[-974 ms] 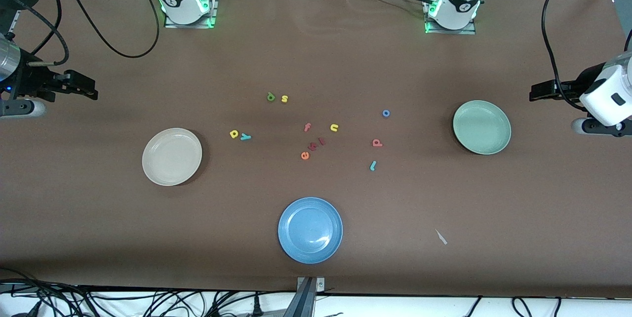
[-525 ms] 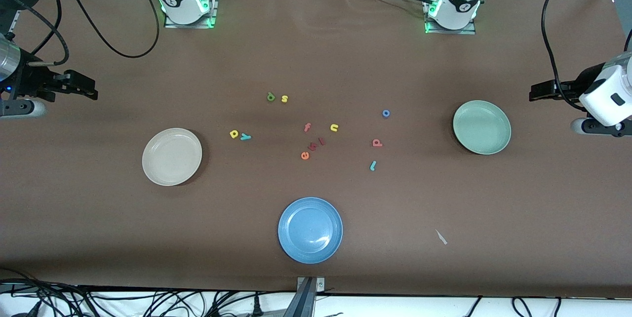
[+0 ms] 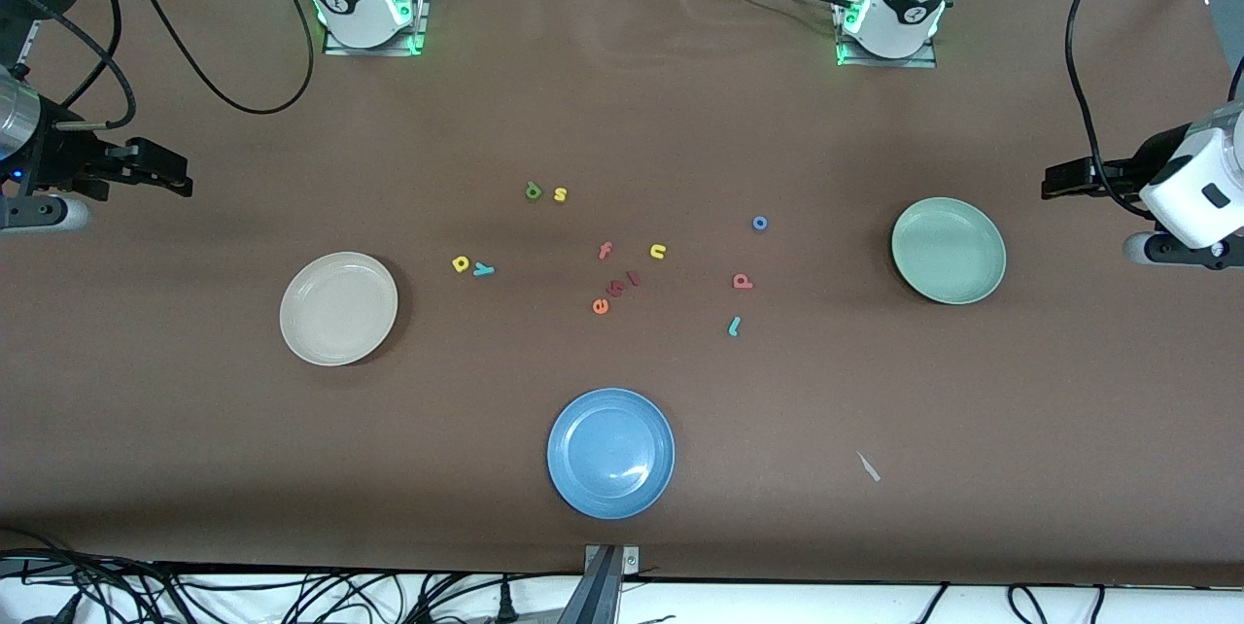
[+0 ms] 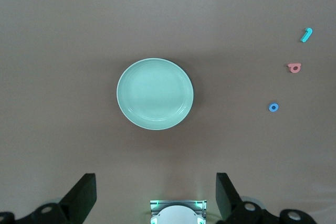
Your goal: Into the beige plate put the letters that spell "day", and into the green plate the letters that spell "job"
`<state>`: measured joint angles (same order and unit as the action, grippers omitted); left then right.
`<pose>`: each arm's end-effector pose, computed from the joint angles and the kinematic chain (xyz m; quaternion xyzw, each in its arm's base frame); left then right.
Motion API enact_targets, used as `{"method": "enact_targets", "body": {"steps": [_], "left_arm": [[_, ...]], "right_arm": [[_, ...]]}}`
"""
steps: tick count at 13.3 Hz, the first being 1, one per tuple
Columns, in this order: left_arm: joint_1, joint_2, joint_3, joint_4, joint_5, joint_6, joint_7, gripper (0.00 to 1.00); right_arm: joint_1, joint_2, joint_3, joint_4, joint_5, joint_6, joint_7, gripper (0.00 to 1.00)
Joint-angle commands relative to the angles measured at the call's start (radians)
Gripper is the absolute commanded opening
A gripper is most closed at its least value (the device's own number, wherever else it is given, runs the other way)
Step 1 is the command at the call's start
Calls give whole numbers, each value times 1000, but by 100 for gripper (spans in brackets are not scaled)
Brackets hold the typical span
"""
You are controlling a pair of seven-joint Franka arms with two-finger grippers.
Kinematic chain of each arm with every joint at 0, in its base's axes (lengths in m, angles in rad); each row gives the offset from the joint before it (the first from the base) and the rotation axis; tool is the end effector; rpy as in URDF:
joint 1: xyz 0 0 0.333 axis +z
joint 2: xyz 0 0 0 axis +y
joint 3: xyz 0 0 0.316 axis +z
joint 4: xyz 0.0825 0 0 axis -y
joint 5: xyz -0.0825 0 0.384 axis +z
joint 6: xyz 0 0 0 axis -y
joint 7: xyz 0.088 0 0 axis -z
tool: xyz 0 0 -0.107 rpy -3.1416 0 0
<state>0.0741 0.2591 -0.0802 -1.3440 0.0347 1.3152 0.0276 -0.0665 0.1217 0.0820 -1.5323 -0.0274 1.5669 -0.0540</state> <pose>0.6010 0.0070 0.5602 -0.9896 0.0149 0.1431 0.0054 0.5881 0.0034 0.5729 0.9984 0.0352 -0.0435 0.0079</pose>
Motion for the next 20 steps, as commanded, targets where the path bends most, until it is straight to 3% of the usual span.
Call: {"method": "enact_targets", "body": {"steps": [1, 8, 20], "left_arm": [[1, -17, -1, -18, -16, 9, -5, 100], [0, -17, -44, -20, -16, 4, -67, 100], [1, 3, -44, -24, -35, 24, -69, 100]], "right_arm": [[-9, 9, 2, 23, 21, -4, 6, 100], [-13, 9, -1, 23, 21, -2, 5, 100], [-22, 15, -25, 24, 21, -8, 5, 100]]}}
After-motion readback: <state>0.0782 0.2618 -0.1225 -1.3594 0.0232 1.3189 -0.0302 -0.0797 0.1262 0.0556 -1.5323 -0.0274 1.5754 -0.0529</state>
